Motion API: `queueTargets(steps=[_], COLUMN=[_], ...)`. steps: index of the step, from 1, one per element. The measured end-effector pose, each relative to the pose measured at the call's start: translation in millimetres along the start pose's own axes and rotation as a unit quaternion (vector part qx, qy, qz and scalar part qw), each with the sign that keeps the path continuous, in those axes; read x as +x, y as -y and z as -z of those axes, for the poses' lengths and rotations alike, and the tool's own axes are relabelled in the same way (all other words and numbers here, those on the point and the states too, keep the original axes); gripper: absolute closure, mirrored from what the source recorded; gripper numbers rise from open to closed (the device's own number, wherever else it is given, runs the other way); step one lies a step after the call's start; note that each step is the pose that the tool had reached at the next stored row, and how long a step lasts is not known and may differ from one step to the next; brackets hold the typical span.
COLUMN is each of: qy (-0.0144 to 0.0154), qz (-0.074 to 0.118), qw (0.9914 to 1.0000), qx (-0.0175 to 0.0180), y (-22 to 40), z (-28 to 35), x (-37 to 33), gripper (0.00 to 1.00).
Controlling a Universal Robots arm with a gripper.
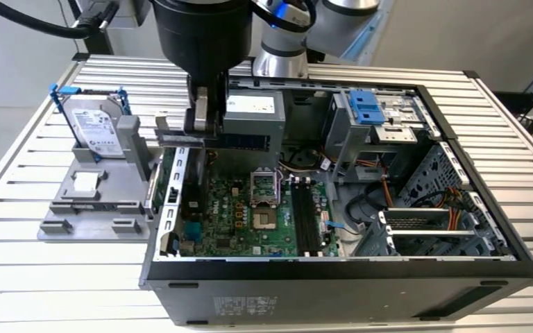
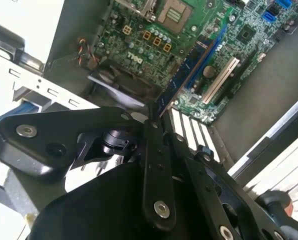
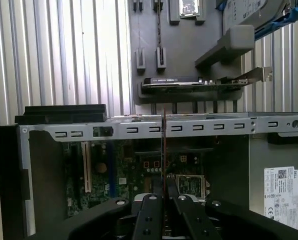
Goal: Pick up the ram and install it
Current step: 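Pick up the ram and move it above insertion slot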
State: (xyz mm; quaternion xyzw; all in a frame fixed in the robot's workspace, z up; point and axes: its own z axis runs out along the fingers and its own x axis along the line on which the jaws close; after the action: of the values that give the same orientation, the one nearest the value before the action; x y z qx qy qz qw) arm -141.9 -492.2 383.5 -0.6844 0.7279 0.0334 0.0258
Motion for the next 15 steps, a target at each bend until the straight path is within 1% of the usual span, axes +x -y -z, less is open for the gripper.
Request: queueTargets(steps=[9,12,15], qy=[-0.0001,-0.0001,0.0000], qz=[0.000,0.000,0.000], qw=[1.00000,1.00000,1.00000], qx=[-0.0001,0.0000,0.0000], y=[7.3,11.8,17.8], z=[-5.4,-6.4,-7.0], x=[0.0,-0.2,-0.5], gripper=[1.00,1.00,1.00])
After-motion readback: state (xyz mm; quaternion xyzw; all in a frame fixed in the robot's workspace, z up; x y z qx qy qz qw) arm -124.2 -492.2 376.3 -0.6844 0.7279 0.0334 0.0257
